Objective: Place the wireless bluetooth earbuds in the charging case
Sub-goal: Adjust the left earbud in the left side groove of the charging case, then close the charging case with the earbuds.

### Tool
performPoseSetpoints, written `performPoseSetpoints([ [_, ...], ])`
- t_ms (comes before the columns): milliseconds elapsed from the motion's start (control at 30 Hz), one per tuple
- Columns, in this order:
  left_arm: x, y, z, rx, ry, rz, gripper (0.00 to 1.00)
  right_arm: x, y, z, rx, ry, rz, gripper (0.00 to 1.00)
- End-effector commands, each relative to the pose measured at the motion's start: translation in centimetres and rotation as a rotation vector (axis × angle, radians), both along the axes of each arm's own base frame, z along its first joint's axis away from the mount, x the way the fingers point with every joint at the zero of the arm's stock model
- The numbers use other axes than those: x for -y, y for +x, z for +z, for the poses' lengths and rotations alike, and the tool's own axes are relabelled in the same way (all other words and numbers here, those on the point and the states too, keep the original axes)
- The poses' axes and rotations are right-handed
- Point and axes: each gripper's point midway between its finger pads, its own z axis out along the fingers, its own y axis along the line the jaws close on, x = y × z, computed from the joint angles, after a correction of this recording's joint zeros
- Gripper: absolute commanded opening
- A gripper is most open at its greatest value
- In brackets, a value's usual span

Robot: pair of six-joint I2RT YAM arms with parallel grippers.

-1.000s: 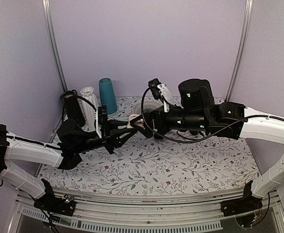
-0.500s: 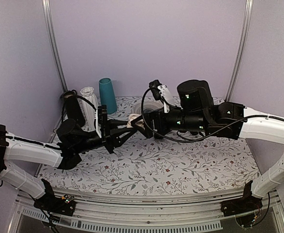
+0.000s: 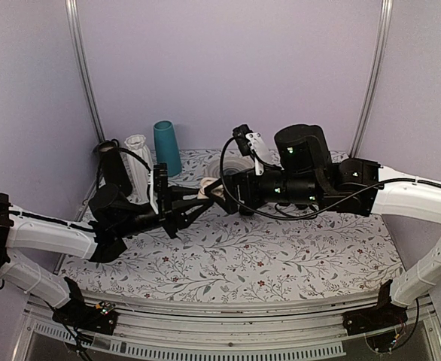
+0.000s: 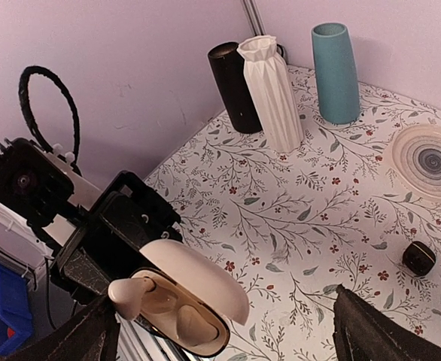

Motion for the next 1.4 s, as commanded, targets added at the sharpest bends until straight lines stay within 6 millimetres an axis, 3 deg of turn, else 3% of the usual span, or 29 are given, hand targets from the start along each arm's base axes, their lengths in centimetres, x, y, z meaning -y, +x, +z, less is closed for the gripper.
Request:
performPoseSetpoints([
  [0,-0.5,-0.6,2.4,0.055,-0.055,-0.014,0.0,1.5,1.1,-0.7,-0.006,-0.03,-0.073,0.99],
  [400,-0.5,-0.5,2.7,0.06,-0.058,-0.014,0.0,2.1,1.1,-1.9,-0.019,-0.054,-0.087,0.99],
  [633,-0.6,-0.7,2.5,0.058,-0.057,-0.019,0.0,2.4,1.1,-1.6,-0.019,-0.044,-0.1,0.99],
  [1167,-0.7,-0.9,2.2,0.058,-0.054,-0.023,0.0,3.4,-0.6,3.6,0.018,0.163,-0.013,1.0],
  [1200,-0.7,-1.1,2.3,0.064,-0.057,-0.032,0.0,3.6,-0.5,2.7,0.002,0.155,-0.016,1.0],
  [1367,-0.9,-2.7,2.7,0.095,-0.079,-0.103,0.0,4.5,0.6,1.8,-0.049,0.208,-0.04,0.96],
])
